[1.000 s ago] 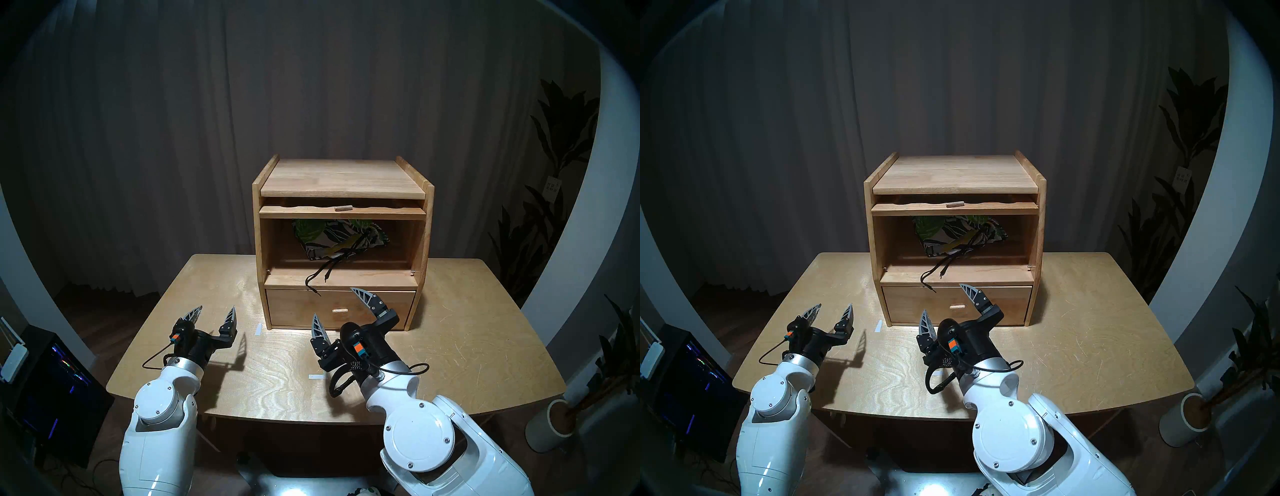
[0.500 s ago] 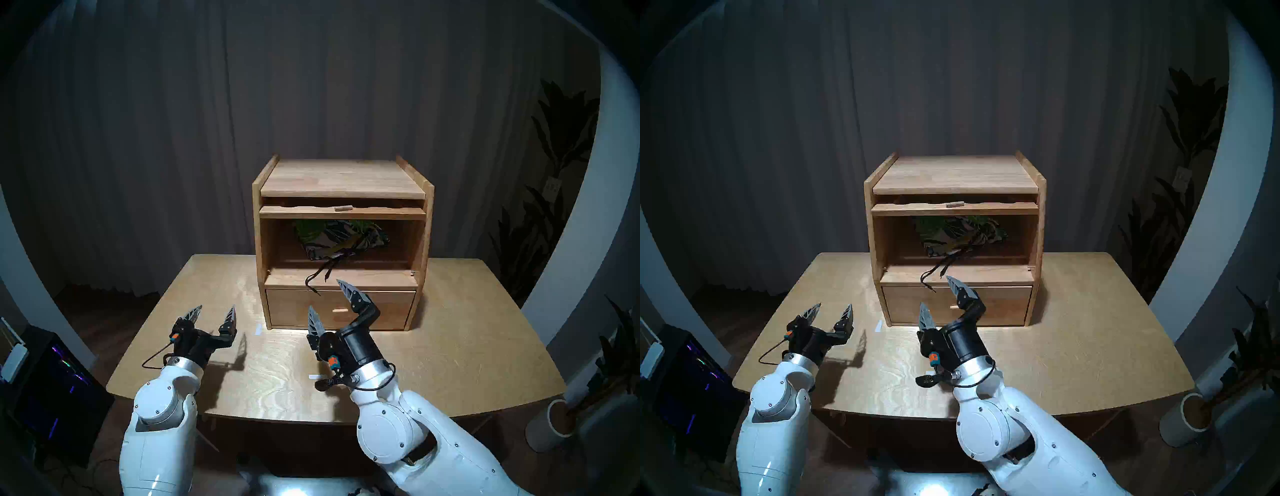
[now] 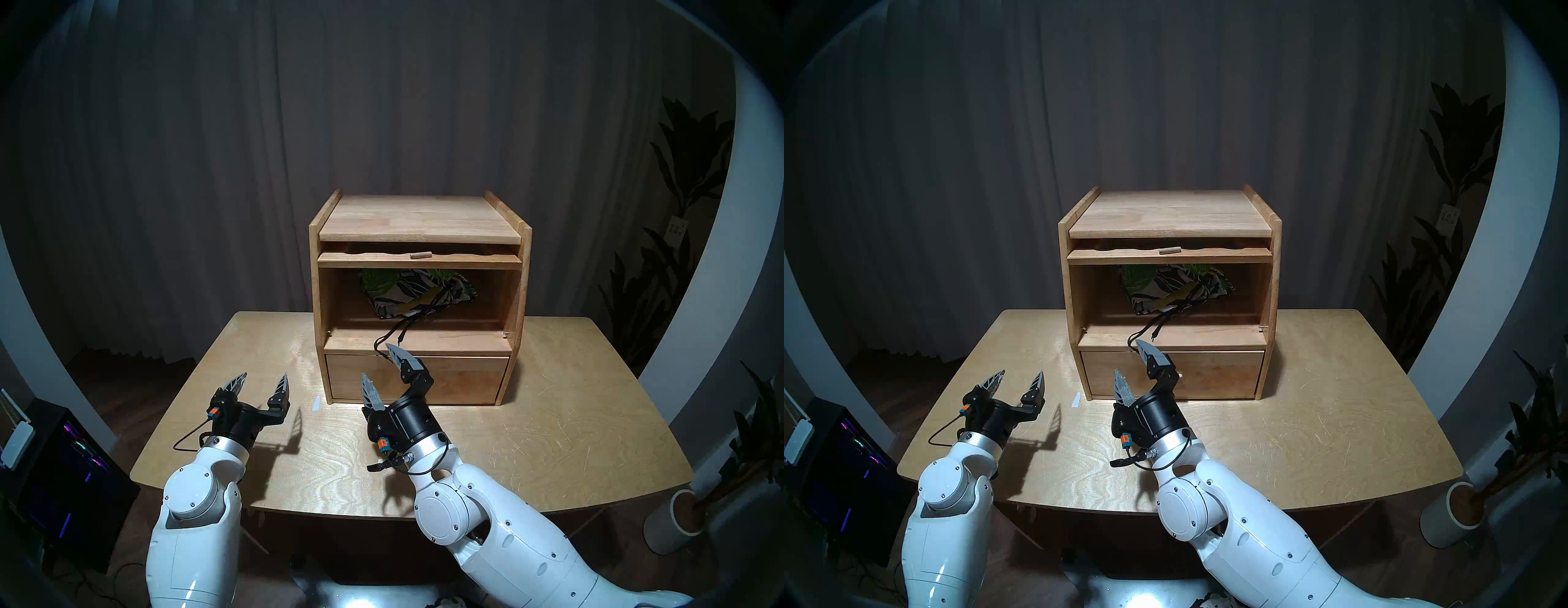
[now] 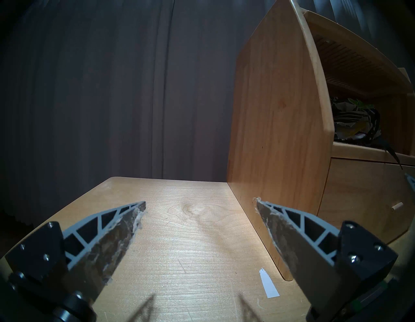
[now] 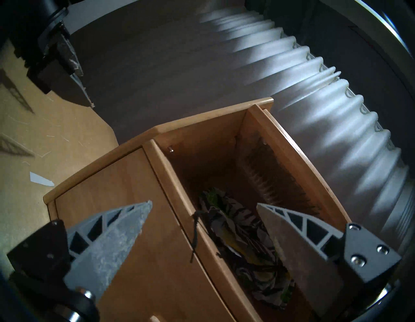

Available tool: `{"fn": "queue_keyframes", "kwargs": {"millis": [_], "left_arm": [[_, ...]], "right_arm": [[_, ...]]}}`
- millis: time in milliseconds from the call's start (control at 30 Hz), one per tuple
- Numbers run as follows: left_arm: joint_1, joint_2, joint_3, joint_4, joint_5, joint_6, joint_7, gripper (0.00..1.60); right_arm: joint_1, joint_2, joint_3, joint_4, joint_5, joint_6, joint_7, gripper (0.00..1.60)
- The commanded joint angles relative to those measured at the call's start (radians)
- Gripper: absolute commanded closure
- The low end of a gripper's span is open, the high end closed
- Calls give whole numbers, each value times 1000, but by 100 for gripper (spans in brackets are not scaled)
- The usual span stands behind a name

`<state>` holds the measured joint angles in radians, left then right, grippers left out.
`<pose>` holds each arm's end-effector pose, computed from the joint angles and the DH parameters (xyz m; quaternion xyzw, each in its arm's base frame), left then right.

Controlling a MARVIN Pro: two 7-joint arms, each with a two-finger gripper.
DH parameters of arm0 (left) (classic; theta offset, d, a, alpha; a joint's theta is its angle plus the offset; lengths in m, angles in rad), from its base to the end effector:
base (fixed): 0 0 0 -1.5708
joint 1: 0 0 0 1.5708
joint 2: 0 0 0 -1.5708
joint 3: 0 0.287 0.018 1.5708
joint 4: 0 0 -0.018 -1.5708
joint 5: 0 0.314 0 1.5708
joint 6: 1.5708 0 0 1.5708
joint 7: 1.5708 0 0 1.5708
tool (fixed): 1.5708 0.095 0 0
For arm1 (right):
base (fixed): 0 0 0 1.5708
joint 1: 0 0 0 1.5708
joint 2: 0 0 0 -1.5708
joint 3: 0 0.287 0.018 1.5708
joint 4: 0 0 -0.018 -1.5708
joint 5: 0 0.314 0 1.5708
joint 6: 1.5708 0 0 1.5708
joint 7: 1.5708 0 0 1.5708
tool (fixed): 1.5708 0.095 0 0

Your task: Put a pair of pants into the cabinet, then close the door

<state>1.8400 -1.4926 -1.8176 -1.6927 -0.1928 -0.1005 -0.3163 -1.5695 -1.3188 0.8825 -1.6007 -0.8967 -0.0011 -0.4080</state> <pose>0.3359 0.0946 -0.3361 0.7083 -0.0062 0.7044 0.0462 0.3387 0.1743 -0.3165 0.4376 0.4387 0.7507 0.2290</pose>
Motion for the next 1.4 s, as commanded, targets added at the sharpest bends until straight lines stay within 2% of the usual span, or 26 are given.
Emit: {"fn": "queue_keyframes", "kwargs": {"millis": [0,333,767,1067,1367], "left_arm": [[-8,-1,-1,-28,1,-5,4,0],[-7,-5,-2,-32,5,-2,6,0],[-7,-7,-4,-33,7,0,4,0],[-8,-9,-5,-33,8,-1,3,0],[-8,-10,-6,-32,9,-1,2,0]], "right_arm": [[64,-65,19,56,33,-92,-108,0],[61,-31,51,74,56,-154,-169,0],[1,-7,54,89,81,-163,-186,0],[54,-1,59,110,72,-169,-175,0],[109,-33,39,143,62,-171,-147,0]]}}
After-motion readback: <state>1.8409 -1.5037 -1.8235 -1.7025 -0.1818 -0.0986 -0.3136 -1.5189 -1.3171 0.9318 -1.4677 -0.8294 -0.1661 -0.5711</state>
